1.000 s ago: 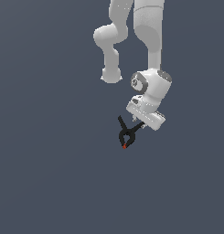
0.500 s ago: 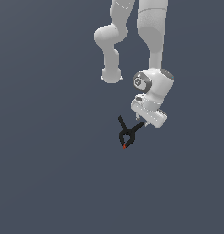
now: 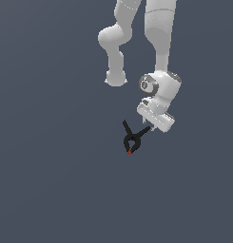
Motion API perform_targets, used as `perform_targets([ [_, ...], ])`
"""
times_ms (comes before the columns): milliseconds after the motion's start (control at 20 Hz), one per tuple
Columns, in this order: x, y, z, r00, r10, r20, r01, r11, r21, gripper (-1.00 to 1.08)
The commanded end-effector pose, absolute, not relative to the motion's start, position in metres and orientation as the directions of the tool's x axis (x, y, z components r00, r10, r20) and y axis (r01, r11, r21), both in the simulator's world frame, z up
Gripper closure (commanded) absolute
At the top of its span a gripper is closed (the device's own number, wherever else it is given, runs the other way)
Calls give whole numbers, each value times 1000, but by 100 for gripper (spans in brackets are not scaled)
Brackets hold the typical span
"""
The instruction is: Pick up the object and move it to a goal position.
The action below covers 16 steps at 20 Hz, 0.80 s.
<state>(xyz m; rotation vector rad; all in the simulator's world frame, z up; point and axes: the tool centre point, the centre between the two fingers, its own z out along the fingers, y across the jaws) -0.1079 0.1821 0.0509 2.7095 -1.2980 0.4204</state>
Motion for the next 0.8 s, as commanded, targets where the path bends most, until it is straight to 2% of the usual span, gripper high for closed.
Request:
perform_targets([
  [0, -108, 182, 50, 596, -747, 293, -777, -629, -22, -20],
  [600, -103, 176, 24, 595, -749, 293, -778, -627, -23, -20],
  [650, -103, 176, 24, 595, -749, 293, -778, -627, -23, 108],
  [750, -103, 176, 24, 595, -749, 293, -778, -627, -23, 108],
])
